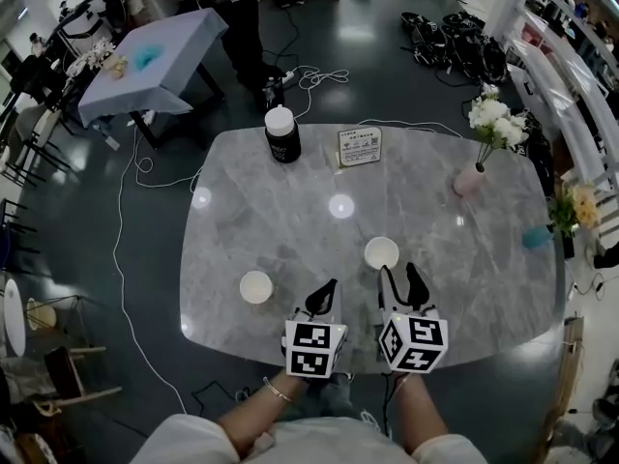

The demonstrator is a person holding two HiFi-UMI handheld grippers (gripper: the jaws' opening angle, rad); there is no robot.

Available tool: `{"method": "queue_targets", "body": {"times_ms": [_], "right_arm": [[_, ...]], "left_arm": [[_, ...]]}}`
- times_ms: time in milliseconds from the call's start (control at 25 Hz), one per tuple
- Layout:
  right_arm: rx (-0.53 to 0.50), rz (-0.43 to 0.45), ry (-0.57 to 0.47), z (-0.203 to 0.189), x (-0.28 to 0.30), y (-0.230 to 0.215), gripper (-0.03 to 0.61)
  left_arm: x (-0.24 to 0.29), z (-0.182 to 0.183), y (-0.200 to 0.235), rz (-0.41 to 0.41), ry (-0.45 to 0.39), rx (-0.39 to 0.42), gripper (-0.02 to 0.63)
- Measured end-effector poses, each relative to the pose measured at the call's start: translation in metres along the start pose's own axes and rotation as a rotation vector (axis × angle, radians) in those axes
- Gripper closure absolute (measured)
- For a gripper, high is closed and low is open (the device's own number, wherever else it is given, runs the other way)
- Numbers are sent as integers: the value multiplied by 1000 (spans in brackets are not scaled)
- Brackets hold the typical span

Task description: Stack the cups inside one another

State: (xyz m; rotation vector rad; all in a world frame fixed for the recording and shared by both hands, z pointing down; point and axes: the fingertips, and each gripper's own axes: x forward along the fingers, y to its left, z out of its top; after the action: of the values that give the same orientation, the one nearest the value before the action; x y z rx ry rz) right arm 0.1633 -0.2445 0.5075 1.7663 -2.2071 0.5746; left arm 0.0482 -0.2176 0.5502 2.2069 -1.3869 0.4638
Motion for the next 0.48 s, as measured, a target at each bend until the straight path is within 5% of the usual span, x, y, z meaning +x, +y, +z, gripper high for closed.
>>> {"method": "queue_targets", "body": {"times_ms": [480], "right_arm": [[15, -34, -54, 11, -46, -4, 540]], "left_arm": [[-28, 15, -24, -22, -62, 1, 618]]}}
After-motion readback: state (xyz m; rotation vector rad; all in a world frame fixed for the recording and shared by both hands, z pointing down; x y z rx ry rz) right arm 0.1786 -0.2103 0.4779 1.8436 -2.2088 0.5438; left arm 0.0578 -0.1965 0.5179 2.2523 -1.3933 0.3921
